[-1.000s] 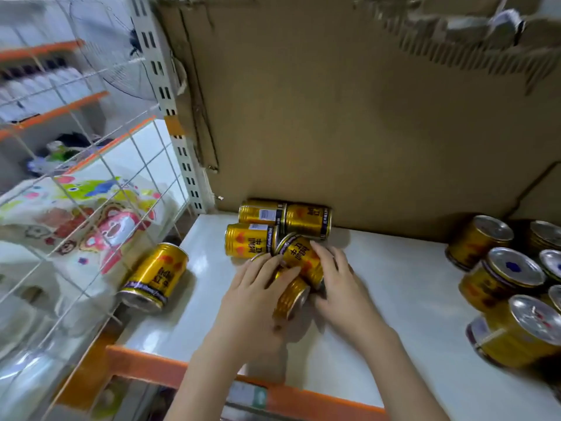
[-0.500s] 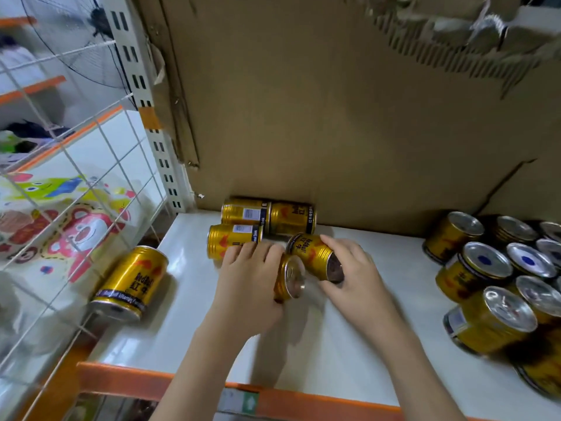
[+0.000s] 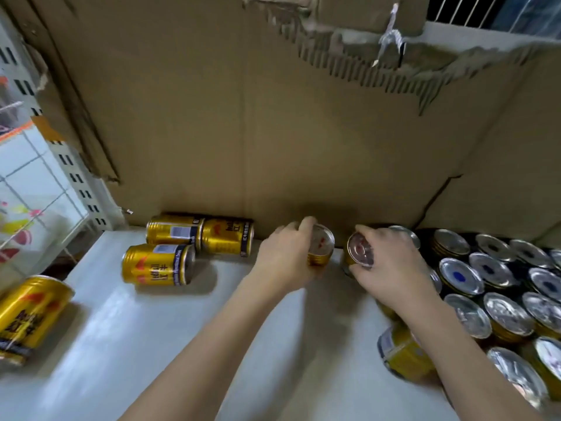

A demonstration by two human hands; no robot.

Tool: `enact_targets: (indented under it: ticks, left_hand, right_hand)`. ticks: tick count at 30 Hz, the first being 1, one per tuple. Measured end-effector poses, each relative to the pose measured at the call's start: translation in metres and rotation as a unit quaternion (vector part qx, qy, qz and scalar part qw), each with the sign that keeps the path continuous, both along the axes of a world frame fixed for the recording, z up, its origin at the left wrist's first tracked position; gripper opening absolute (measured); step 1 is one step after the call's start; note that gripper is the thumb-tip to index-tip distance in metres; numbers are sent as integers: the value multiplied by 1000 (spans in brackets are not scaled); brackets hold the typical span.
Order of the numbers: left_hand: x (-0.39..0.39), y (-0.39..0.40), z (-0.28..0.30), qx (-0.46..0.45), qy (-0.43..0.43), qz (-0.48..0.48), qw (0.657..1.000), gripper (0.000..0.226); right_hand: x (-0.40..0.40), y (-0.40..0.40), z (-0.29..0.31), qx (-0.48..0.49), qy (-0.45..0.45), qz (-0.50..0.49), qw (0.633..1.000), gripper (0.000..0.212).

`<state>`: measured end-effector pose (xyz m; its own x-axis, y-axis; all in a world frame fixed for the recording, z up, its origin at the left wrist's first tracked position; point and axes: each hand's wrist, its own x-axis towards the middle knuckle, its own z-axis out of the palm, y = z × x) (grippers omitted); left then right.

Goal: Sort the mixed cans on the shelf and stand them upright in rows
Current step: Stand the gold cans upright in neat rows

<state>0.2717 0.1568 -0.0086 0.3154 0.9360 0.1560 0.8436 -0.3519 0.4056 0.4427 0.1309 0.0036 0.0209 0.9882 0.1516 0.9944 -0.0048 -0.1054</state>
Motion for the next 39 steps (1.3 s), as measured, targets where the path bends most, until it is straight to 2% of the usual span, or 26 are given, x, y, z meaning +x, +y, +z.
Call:
enact_targets:
  ticks: [3, 7, 11, 14, 17, 20, 23, 28, 32, 35, 39]
  left_hand:
    - [28, 18, -4, -17, 5, 4, 1000, 79]
    - [49, 25, -13, -45, -16, 25, 999, 79]
    - [52, 23, -18, -56, -87, 33, 994, 90]
    - [41, 17, -24, -65, -66, 43, 995, 89]
    - [14, 7, -25, -19, -13, 70, 997, 65]
    - [-27, -3, -21, 37, 43, 100, 993, 53]
    - [-77, -7, -19, 51, 72, 147, 985, 49]
    - [-147, -26, -16, 44, 101, 178, 978, 74]
    - [-188, -45, -36, 44, 147, 180, 971, 91]
    - [-209, -51, -47, 6, 158, 167, 973, 92]
    - [-212, -42, -48, 6, 163, 181, 970, 88]
  right_hand:
    - [7, 13, -2, -27, -40, 6, 999, 63]
    - [15, 25, -1, -5, -95, 3, 995, 42]
    - [14, 26, -3, -15, -84, 4, 996, 46]
    - [2, 20, -5, 0, -58, 10, 998, 51]
    - [-20, 17, -6, 50, -13, 40, 998, 49]
    - [-51, 18, -12, 35, 13, 90, 995, 50]
    - [-86, 24, -18, 18, 0, 126, 992, 50]
    - [-154, 37, -27, 6, -8, 194, 981, 62]
    - [-195, 54, -44, 12, -81, 217, 973, 70]
    - [-210, 60, -55, 13, -106, 198, 974, 66]
    - [-219, 59, -53, 91, -113, 154, 977, 57]
